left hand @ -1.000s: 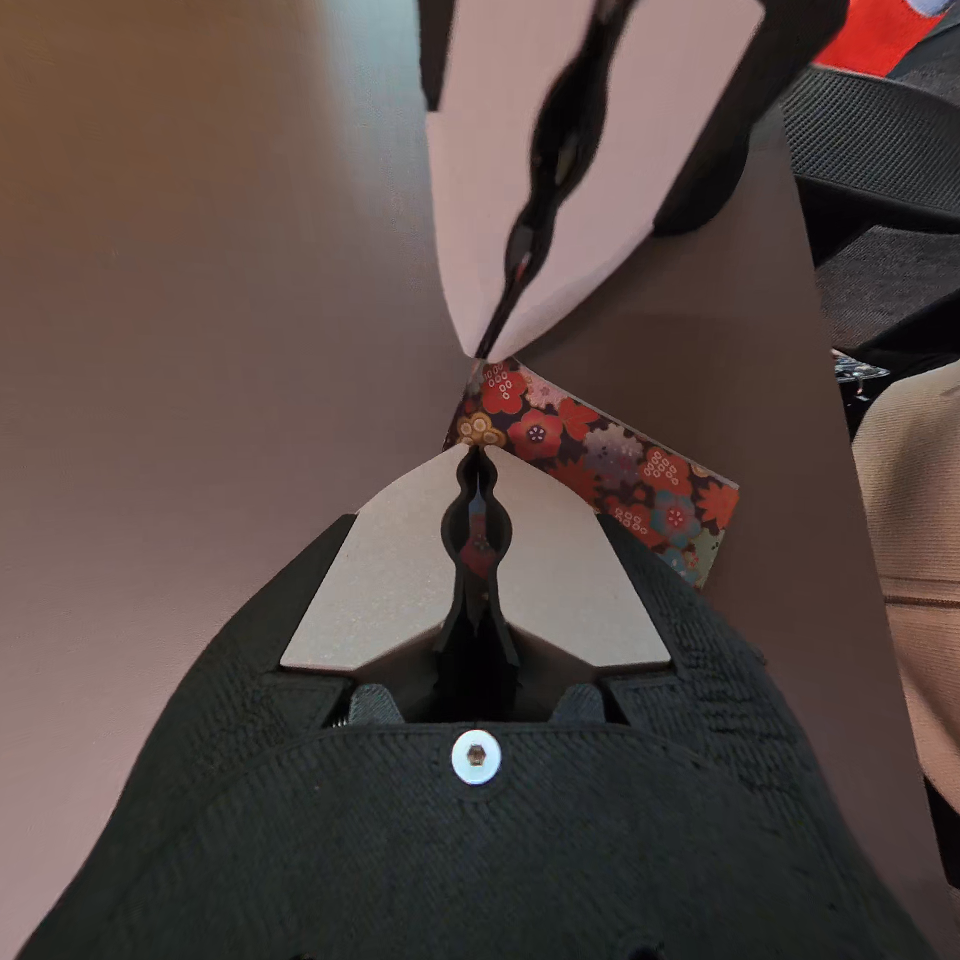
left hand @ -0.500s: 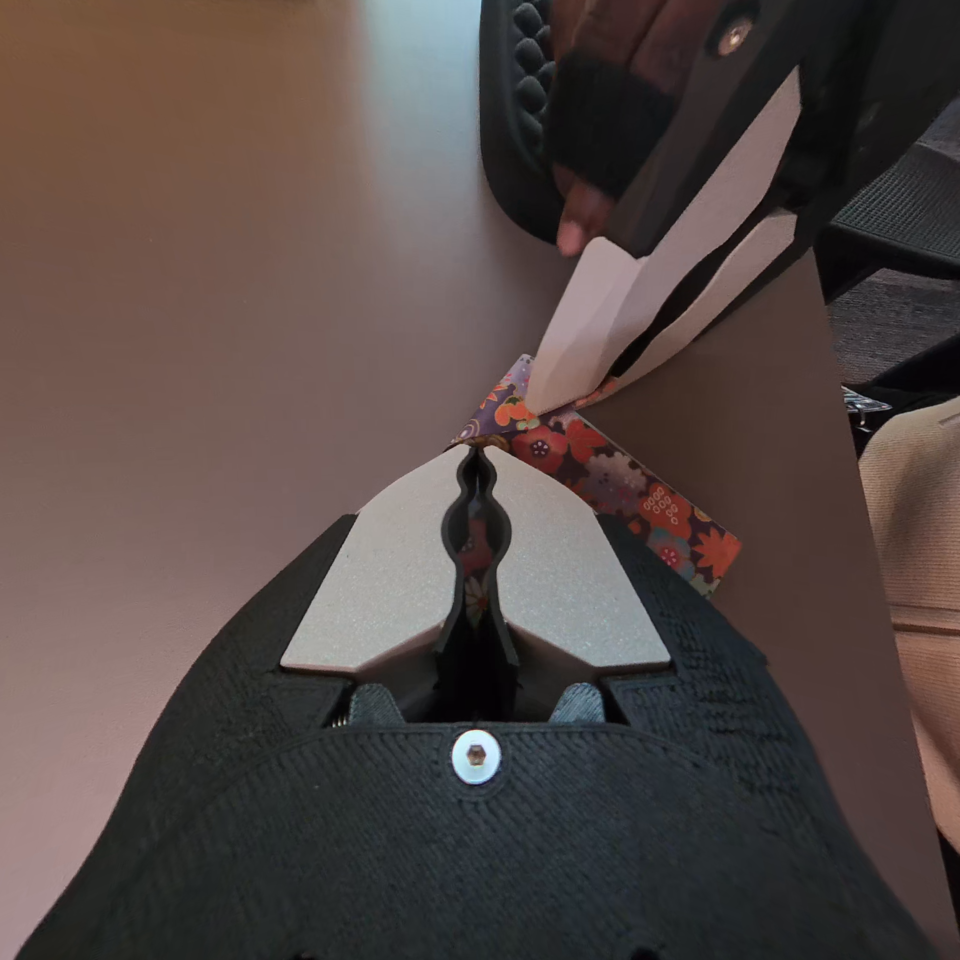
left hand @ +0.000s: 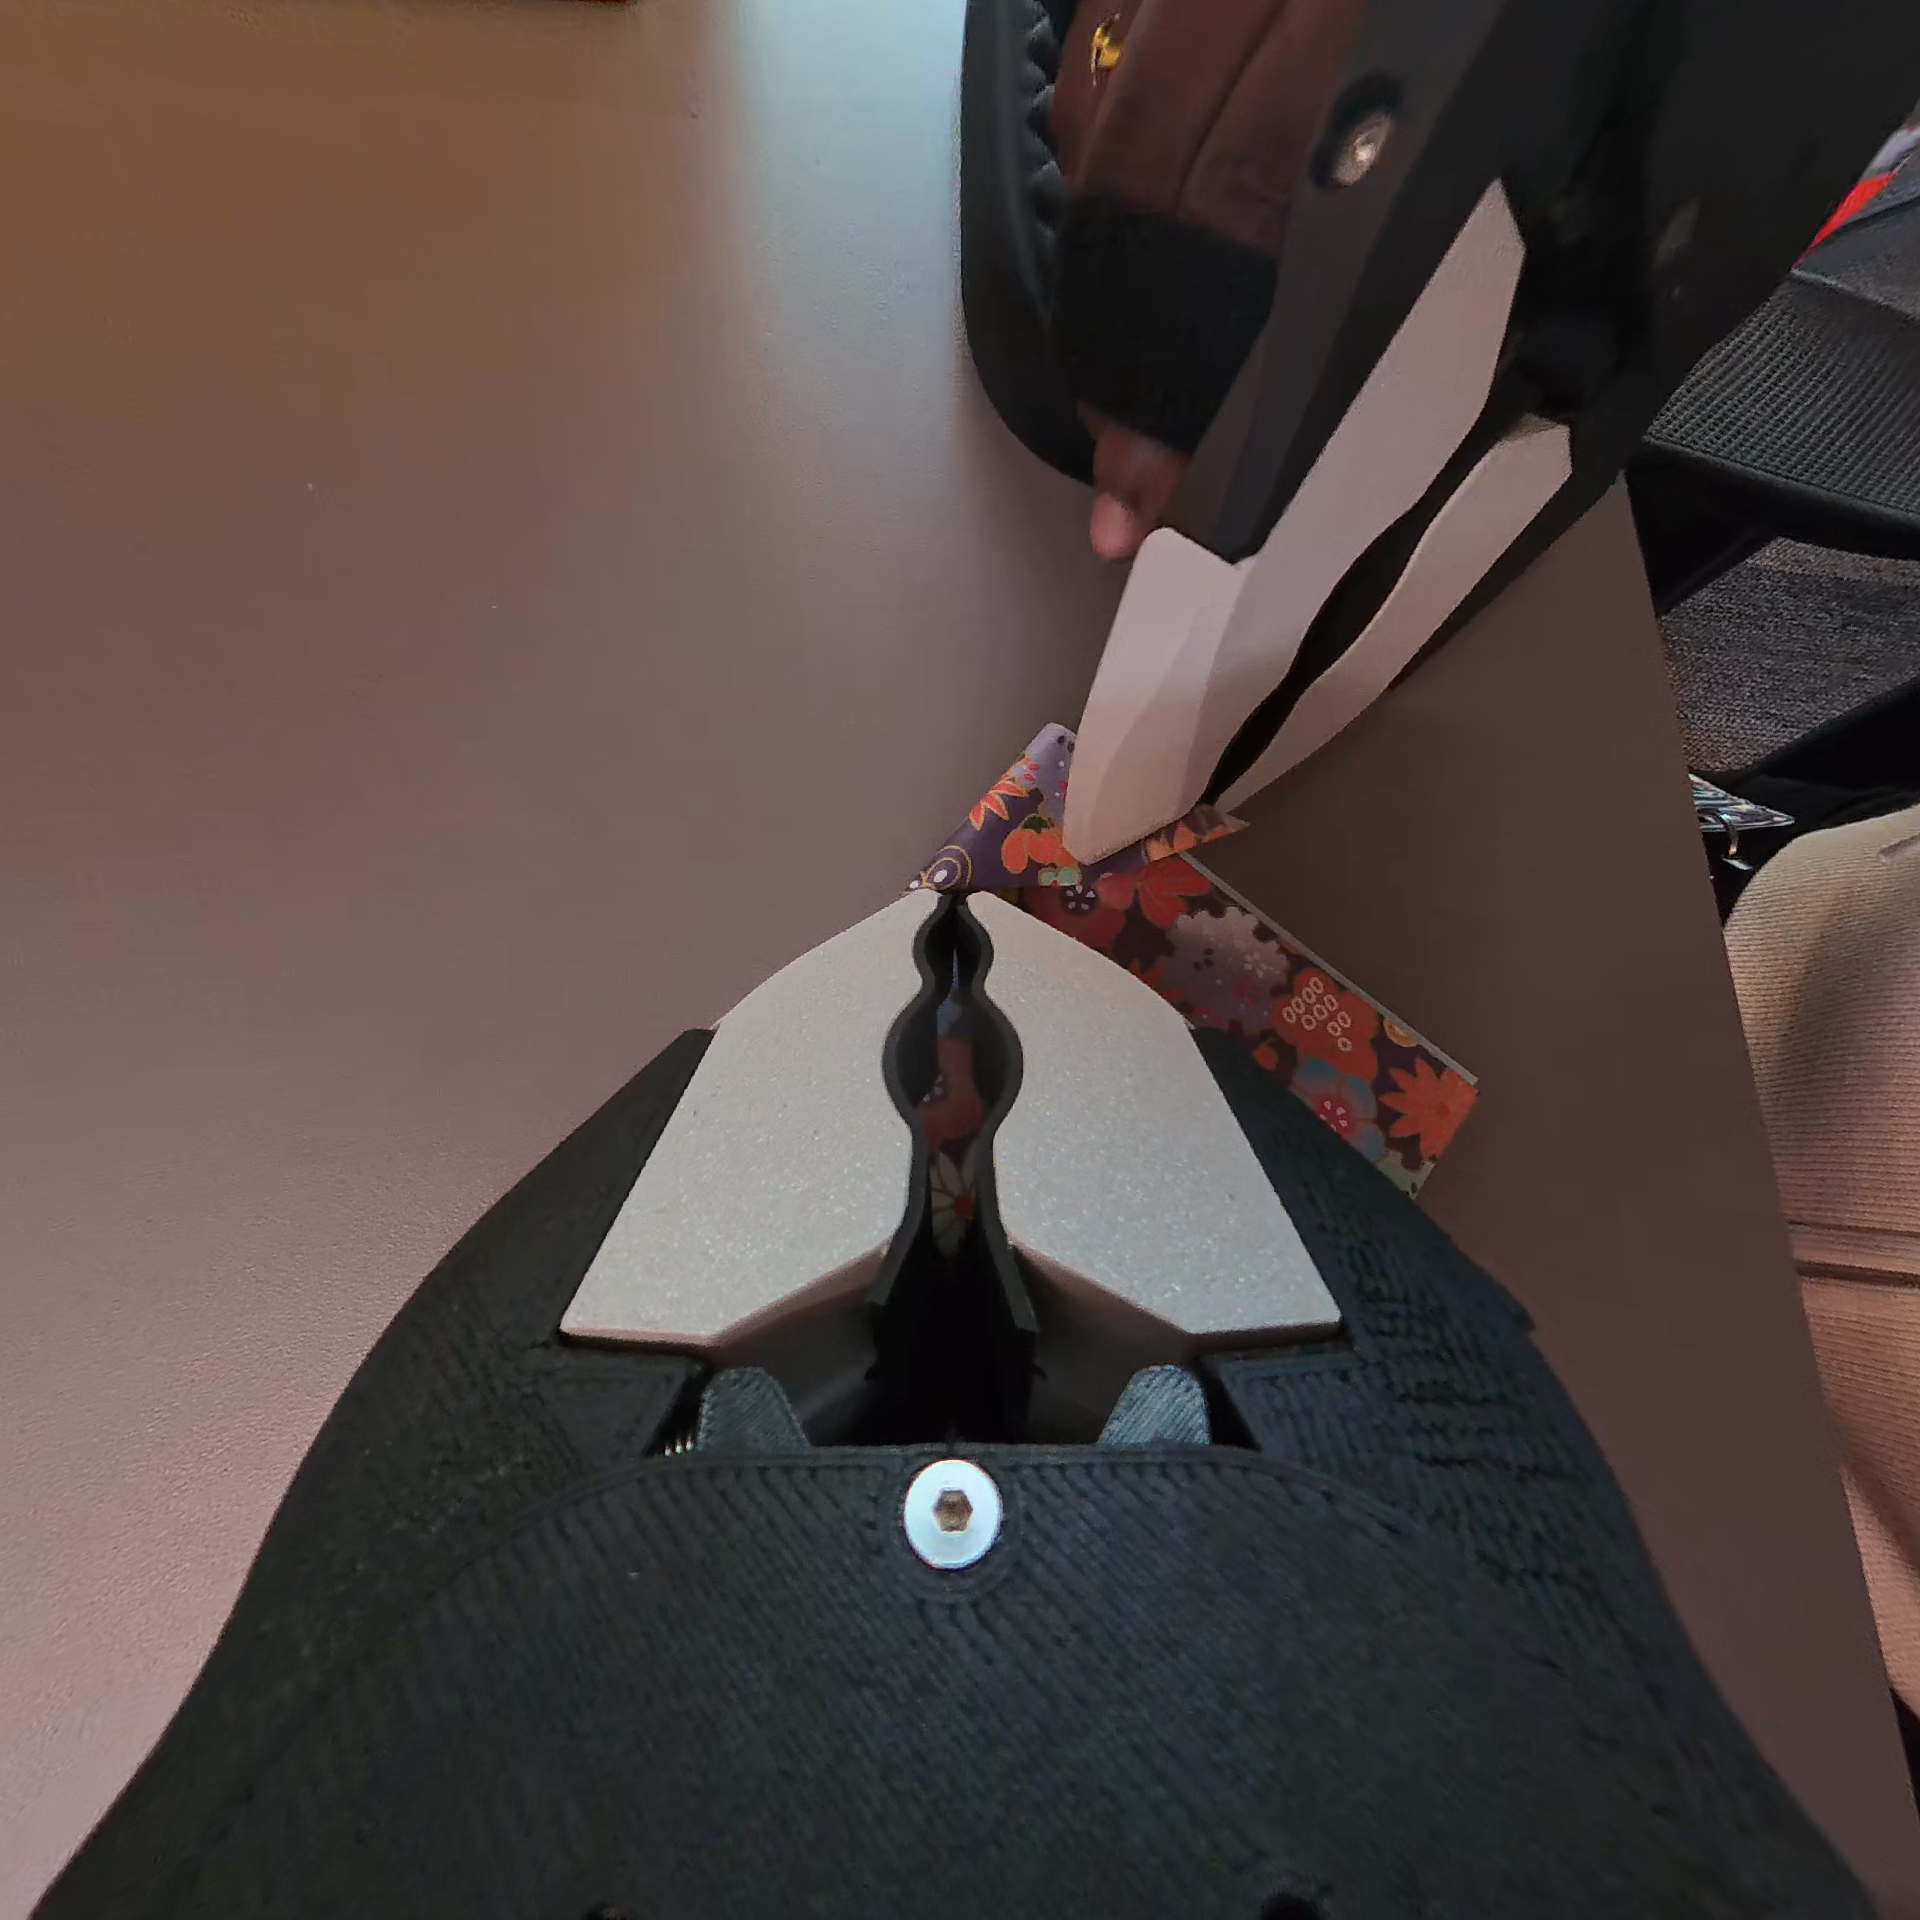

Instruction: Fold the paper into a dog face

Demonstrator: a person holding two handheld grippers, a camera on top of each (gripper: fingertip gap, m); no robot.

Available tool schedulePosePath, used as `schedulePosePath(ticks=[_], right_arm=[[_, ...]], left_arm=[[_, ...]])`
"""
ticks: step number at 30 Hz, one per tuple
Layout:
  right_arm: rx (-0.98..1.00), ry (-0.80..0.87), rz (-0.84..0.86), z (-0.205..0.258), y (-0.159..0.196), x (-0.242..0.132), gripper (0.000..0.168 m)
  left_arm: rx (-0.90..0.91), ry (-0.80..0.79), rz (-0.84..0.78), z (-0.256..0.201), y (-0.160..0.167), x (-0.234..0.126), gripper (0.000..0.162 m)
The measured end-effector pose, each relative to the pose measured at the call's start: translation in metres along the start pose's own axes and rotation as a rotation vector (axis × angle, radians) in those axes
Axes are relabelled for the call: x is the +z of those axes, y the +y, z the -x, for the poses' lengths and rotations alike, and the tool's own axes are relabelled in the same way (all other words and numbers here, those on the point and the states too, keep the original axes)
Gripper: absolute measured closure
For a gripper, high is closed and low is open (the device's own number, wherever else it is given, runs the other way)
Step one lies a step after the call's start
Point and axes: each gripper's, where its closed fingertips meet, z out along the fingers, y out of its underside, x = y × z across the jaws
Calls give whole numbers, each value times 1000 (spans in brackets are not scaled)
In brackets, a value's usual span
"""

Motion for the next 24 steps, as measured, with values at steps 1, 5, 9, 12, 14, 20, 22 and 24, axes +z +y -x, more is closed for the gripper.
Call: schedulePosePath(ticks=[1, 5, 9, 12, 14, 20, 22, 24], right_arm=[[17, -9, -10, 0, 0, 0, 168], [57, -13, -37, 1, 0, 0, 168], [50, -5, -38, 1, 0, 0, 168], [53, -6, -41, 2, 0, 0, 168], [52, -4, -42, 2, 1, 0, 168], [-35, 18, -35, 2, 0, -1, 168], [-63, 7, -44, 3, -2, -2, 167], [-48, -10, -51, 4, -4, -2, 167]], left_arm=[[2, -2, -3, 0, 0, 0, 162], [-3, -5, -62, 1, -6, -6, 162], [8, -32, -8, 3, 1, -3, 162], [8, -48, -15, 5, 1, -5, 162], [-6, -66, -8, 9, 4, -7, 162], [-19, -63, -5, 10, 5, -7, 162], [-16, -66, -5, 10, 5, -7, 162], [-14, -69, -6, 10, 5, -7, 162]])
